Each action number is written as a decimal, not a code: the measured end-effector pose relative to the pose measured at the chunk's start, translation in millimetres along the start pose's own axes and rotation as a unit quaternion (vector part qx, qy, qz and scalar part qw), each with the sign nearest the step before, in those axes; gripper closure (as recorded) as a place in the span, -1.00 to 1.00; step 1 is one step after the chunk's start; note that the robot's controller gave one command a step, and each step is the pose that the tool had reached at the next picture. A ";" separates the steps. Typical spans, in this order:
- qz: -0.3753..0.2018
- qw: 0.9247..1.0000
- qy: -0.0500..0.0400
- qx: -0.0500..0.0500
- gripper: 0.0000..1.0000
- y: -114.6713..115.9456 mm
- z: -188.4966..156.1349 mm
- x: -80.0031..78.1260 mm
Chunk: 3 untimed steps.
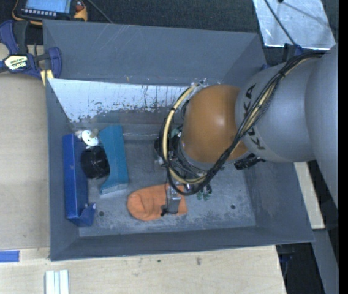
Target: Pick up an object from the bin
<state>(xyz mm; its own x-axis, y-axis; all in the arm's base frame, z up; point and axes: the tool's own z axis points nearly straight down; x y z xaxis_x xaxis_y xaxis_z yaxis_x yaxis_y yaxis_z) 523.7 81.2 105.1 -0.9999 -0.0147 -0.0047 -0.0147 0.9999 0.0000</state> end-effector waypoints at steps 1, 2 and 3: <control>-0.043 0.999 0.002 0.000 -1.00 27.3 29.6 5.6; -0.016 1.000 0.002 0.000 1.00 14.0 34.2 4.0; -0.016 1.000 0.002 0.000 1.00 14.0 34.2 4.0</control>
Offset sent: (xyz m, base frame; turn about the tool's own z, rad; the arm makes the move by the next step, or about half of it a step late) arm -0.0050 0.0140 -0.0351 -0.0321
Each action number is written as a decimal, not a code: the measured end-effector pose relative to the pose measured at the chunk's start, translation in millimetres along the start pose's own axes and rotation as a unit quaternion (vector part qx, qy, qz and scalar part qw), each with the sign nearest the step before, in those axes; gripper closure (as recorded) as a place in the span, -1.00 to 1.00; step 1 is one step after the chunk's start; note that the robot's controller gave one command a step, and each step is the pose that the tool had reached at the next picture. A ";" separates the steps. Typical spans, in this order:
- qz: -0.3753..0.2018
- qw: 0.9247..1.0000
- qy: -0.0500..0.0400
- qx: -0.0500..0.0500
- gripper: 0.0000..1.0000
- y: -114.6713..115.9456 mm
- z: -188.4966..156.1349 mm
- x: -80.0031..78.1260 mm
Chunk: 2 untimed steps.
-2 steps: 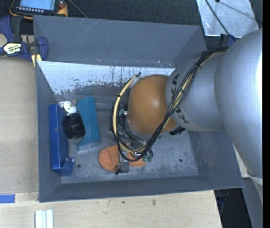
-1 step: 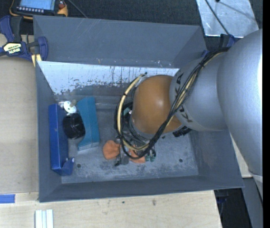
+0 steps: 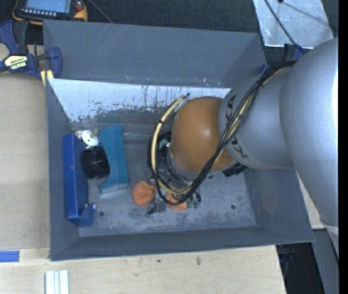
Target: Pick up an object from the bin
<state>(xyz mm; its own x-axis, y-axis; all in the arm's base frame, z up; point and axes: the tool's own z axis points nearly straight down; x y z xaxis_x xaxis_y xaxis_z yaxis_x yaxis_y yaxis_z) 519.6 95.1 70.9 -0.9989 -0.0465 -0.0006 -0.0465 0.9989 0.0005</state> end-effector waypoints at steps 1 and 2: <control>0.000 1.000 0.000 0.000 1.00 0.0 -1.6 0.2; 0.000 1.000 0.000 0.000 1.00 -0.2 -7.8 0.9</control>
Offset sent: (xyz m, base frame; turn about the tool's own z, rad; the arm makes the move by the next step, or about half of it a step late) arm 0.0000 0.0002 0.0355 0.0000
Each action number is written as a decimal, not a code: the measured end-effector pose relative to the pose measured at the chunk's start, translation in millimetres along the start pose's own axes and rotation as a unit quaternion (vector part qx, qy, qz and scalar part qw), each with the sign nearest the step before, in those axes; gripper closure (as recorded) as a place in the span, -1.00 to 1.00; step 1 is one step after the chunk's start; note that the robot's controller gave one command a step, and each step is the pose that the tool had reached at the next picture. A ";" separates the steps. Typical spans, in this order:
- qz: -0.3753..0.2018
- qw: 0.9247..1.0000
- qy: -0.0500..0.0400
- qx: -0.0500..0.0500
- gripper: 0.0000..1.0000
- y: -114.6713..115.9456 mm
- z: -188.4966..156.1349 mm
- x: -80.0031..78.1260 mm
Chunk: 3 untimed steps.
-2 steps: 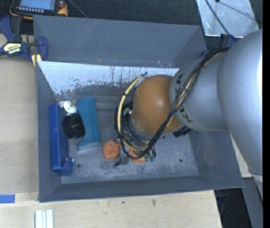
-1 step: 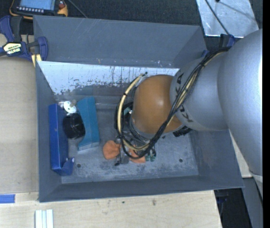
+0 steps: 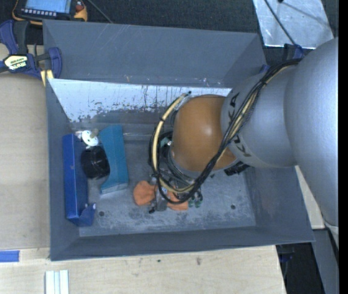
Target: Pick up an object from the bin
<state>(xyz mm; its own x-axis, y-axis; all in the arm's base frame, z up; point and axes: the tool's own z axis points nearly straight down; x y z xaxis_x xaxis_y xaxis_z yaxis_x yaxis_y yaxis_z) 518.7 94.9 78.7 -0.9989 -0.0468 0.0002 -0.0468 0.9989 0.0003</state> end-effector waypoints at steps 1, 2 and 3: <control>0.000 1.000 0.002 0.000 1.00 -0.1 -14.0 1.1; 0.000 1.000 0.002 0.001 1.00 -0.3 -34.8 1.0; 0.000 1.000 0.001 0.000 1.00 -0.2 -55.5 0.1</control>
Offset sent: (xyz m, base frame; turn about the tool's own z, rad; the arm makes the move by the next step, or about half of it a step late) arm -0.0001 -0.0001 0.0161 0.0000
